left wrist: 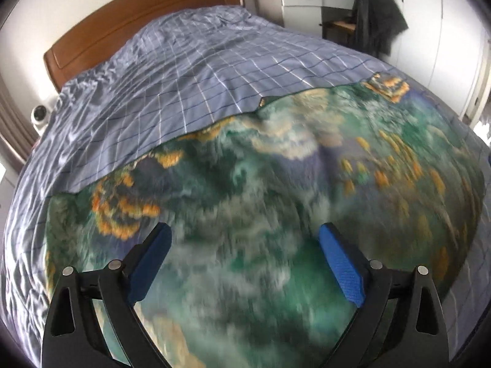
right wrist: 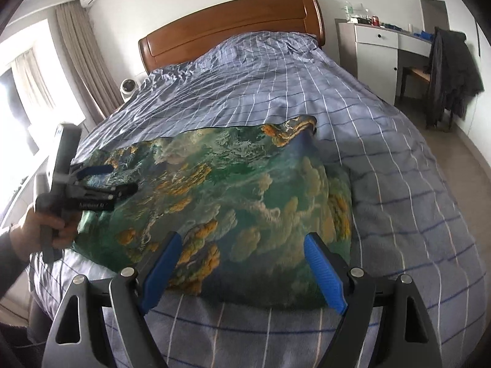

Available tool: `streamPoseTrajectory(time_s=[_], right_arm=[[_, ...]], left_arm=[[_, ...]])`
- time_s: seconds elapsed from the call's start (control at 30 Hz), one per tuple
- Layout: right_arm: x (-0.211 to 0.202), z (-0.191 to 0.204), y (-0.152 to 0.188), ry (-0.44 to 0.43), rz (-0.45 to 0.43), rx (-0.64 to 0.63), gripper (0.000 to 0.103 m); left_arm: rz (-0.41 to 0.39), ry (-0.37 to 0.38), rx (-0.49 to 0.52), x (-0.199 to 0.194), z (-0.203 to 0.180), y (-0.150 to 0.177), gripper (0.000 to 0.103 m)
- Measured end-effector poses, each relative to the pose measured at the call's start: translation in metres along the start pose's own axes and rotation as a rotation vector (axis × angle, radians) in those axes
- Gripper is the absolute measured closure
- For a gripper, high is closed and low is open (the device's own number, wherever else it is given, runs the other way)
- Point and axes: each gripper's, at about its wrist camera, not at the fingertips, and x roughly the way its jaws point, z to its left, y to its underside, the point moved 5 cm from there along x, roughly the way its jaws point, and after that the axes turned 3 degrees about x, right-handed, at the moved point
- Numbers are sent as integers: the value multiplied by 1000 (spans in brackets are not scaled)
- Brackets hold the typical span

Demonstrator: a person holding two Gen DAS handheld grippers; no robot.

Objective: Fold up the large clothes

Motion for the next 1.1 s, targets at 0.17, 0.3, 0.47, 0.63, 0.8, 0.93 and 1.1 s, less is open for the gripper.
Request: streamPoseTrajectory(time_s=[0.17, 0.3, 0.47, 0.63, 0.8, 0.93, 1.1], right_arm=[[-8, -5, 11, 13, 8, 27, 19], [-10, -14, 19, 28, 18, 69, 19], [-15, -17, 25, 31, 15, 103, 19], [-20, -18, 28, 24, 7, 112, 19], [-23, -36, 26, 60, -7, 181, 19], [-18, -68, 28, 41, 6, 313, 17], [13, -79, 27, -107, 75, 427, 13]], left_arm=[[-27, 7, 2, -20, -7, 25, 6], [-25, 26, 3, -32, -16, 40, 6], [-28, 64, 24, -51, -33, 55, 6], [-77, 116, -1, -75, -47, 61, 6], [-130, 166, -6, -83, -58, 52, 6], [-105, 169, 4, -76, -66, 49, 6], [-82, 199, -43, -77, -64, 50, 6]])
